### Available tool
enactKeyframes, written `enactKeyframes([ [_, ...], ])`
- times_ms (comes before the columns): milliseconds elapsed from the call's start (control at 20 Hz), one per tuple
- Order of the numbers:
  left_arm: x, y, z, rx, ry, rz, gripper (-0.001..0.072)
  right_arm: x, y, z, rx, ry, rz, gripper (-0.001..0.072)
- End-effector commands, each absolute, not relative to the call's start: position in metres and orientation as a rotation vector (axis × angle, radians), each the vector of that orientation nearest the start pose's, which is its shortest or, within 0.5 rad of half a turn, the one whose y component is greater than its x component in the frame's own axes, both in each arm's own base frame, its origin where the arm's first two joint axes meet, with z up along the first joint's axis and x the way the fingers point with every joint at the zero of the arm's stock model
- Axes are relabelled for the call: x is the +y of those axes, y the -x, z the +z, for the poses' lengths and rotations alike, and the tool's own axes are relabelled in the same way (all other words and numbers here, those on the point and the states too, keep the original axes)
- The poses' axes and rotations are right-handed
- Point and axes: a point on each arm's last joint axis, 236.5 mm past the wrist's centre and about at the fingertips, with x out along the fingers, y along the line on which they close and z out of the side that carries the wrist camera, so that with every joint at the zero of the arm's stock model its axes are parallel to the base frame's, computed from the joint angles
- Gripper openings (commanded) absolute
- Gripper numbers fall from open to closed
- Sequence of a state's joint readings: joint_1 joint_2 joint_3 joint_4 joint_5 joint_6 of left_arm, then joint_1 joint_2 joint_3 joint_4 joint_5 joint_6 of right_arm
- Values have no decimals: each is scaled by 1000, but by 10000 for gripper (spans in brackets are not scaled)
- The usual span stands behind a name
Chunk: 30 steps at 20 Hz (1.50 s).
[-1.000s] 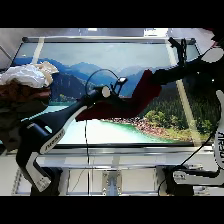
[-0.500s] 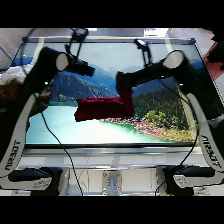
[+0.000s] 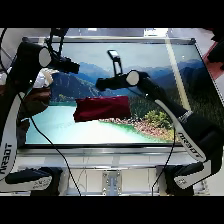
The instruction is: Fold the shirts.
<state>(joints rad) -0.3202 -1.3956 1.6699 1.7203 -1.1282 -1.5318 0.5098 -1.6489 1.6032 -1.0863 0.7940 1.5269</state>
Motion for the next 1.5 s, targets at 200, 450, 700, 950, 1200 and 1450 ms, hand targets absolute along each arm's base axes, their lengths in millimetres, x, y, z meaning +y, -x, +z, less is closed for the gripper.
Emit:
enactKeyframes([
  [200, -123, -479, 171, 798, -299, -218, 14, 146, -437, -32, 1385, -343, 360, 492],
  [450, -124, -480, 171, 795, -286, -214, 14, 154, -421, -62, 1425, -518, 515, 622],
  [700, -124, -480, 171, 798, -256, -201, 14, 205, -432, -75, 1372, -683, 688, 624],
  [950, -125, -480, 171, 801, -244, -200, 14, 237, -430, -99, 1384, -674, 688, 623],
  [1200, -125, -479, 171, 801, -245, -200, 15, 269, -425, -89, 1357, -698, 767, 208],
  [1450, -123, -477, 169, 814, -254, -196, 15, 249, -456, -15, 1203, -753, 900, 31],
])
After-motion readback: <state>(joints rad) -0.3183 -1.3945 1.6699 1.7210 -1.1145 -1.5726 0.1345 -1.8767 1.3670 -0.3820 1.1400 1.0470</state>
